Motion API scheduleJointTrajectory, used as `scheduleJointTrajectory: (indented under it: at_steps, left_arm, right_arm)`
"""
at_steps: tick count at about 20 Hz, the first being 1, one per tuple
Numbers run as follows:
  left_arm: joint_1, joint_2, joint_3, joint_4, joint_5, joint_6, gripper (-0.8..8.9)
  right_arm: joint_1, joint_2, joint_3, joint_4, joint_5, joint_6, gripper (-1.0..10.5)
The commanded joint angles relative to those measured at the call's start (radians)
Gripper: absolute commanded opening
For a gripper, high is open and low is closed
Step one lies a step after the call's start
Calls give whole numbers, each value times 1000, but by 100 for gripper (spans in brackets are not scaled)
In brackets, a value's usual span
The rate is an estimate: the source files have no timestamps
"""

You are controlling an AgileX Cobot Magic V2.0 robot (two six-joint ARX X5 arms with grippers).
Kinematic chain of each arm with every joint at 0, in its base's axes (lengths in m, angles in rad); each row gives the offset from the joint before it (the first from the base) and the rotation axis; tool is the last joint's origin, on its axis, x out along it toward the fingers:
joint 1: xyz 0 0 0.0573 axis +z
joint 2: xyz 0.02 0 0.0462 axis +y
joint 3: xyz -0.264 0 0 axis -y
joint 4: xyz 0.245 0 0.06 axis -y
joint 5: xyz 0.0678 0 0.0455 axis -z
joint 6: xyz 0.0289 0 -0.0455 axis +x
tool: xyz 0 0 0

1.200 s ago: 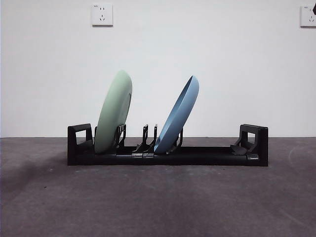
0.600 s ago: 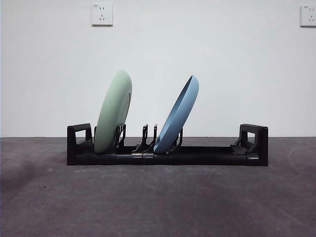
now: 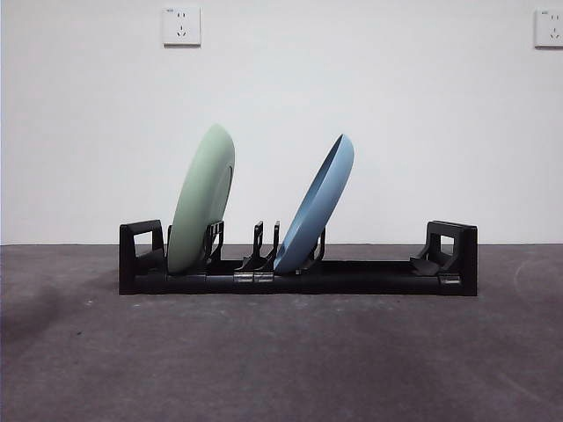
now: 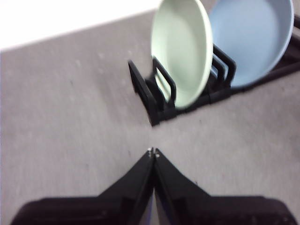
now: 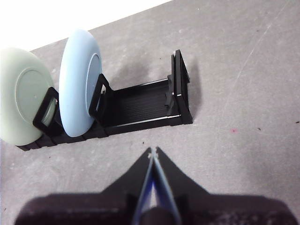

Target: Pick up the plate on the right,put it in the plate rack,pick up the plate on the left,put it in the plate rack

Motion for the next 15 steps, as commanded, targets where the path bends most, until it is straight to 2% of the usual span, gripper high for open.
scheduleJointTrajectory:
  at_steps: [1,4,6,10,15]
  left_arm:
    - [54,-84,-72,111,70,26,-3]
    - [150,-211,-256,301,81,25,-3]
    - [197,-277,-364,353,93,23,-3]
    - [248,-383,-510,365,92,-8,-3]
    - [254,-394,-576,364,92,-55,-3]
  right_arm:
    - [0,-1,-8,2,4,9,1]
    - [1,-1,-8,2,4,9,1]
    - [0,-1,-8,2,4,9,1]
    - [0,-1,-8,2,4,9,1]
    - [0,-1,-8,2,4,9,1]
